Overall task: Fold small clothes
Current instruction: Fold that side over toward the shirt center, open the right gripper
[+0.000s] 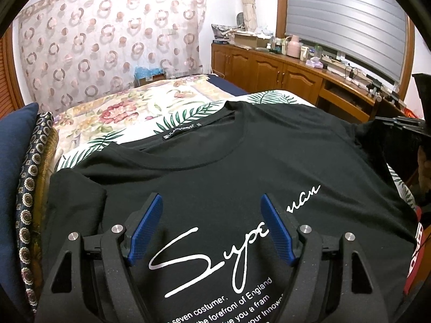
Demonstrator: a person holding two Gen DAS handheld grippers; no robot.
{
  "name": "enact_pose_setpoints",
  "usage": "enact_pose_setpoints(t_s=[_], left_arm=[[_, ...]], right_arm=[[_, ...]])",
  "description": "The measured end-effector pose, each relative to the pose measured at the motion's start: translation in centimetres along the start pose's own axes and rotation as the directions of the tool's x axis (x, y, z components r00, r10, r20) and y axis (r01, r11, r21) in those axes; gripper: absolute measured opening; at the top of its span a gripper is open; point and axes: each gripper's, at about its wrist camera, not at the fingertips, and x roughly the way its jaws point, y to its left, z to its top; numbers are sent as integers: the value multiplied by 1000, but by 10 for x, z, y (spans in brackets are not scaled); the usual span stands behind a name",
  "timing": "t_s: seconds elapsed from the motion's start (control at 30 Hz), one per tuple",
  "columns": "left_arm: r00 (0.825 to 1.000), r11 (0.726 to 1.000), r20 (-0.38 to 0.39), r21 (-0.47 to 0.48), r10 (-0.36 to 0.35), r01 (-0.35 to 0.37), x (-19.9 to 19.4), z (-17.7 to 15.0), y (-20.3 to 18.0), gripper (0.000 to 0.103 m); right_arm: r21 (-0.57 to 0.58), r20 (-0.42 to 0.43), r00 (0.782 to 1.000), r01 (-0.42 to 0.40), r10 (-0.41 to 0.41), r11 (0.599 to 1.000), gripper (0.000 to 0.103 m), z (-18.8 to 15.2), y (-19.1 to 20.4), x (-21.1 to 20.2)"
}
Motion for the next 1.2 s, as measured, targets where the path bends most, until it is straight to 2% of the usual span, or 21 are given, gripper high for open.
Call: enact_pose_setpoints(t_s=[0.1,0.23,0.43,0.53,0.63,0.8,0.87,0.97,1.07,1.2], left_arm=[[1000,1000,12,-10,-2,2,-2,0,1,76],[1000,1000,25,-16,-3,4,-4,1,2,76],[1000,1000,22,-18,-12,12,-6,-3,2,76],[1000,1000,25,-7,-14,14,-9,-4,-2,76],[999,1000,31,1,-22,22,-11,-3,-4,76],[999,1000,44,24,-14,13,-16,-6,-9,76],[999,1000,42,23,-15,14,-16,-5,-9,76],[999,1000,45,21,-18,17,-17,-5,-9,76],[999,1000,44,21,-17,16,-17,-6,-10,76],[999,1000,41,23,-17,16,-18,-6,-11,76]], right_arm=[[-44,-2,998,-67,67,997,6,1,25,0],[-87,-59,988,-146,141,985,6,-8,55,11],[-111,-164,977,-154,134,982,6,-23,58,36],[-100,-181,975,-151,132,983,6,-19,53,43],[-75,-181,977,-132,117,988,11,-10,52,42],[-65,-153,984,-98,87,993,14,-2,56,26],[-65,-131,990,-66,57,996,27,-3,60,15],[-39,-108,994,-39,35,998,42,1,54,16],[-19,-103,995,15,-17,1000,46,-4,50,22],[0,-138,986,99,-98,995,46,-12,32,40]])
